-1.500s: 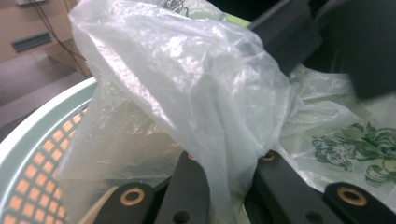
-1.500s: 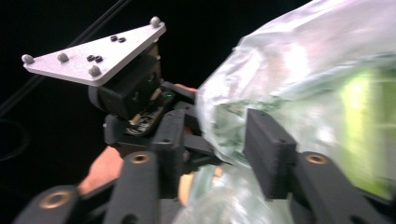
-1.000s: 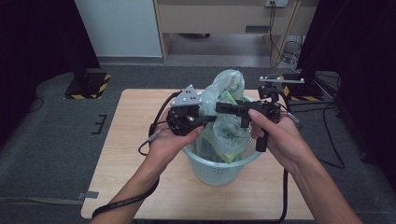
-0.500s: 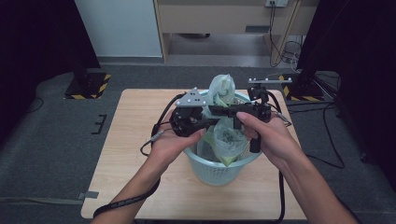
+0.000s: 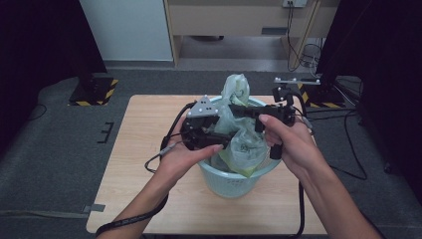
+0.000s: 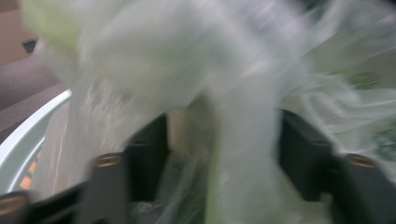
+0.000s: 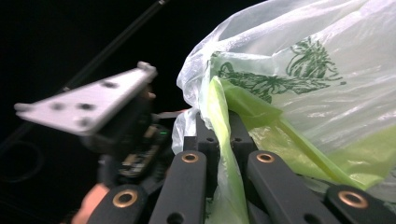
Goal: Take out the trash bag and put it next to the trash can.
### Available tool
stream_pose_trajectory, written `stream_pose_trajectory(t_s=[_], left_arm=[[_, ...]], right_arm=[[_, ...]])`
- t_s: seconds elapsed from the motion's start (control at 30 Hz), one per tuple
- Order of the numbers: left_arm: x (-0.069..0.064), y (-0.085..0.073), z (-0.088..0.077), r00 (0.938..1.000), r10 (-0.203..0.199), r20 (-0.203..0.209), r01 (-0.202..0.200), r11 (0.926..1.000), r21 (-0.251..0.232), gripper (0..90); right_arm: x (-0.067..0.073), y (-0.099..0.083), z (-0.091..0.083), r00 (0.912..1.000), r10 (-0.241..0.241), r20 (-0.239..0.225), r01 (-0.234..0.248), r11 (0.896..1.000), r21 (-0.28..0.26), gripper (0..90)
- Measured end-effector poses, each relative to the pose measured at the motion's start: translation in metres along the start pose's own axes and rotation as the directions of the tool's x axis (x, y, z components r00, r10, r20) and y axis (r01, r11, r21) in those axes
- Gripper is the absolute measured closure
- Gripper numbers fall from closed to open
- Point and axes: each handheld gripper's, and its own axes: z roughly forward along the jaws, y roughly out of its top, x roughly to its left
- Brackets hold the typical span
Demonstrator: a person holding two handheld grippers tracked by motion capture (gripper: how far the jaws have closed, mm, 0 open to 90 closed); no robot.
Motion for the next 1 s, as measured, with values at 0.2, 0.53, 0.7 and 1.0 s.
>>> stream_pose_trajectory(t_s=[0.2, 0.53, 0.7, 1.0], left_arm=[[0.000, 0.007, 0.001, 0.9996, 0.029, 0.005, -0.029, 0.9993, -0.022, 21.9], [-0.002, 0.012, -0.004, 0.9974, 0.051, 0.051, -0.048, 0.9978, -0.045, 83.4], [0.003, 0.008, -0.006, 0.9991, 0.032, 0.028, -0.031, 0.9990, -0.033, 89.1], [0.013, 0.008, -0.014, 0.9998, -0.011, -0.019, 0.011, 0.9990, -0.043, 89.3]], right_arm=[[0.012, 0.001, 0.004, 0.9942, 0.050, -0.095, -0.050, 0.999, 0.001, 88.1], [0.016, -0.002, 0.013, 0.9898, 0.062, -0.128, -0.062, 0.998, 0.008, 87.2], [0.016, -0.002, 0.006, 0.9955, 0.025, -0.091, -0.025, 1.000, -0.001, 72.3], [0.004, -0.006, -0.008, 0.9968, -0.053, 0.060, 0.056, 0.997, -0.049, 40.7]])
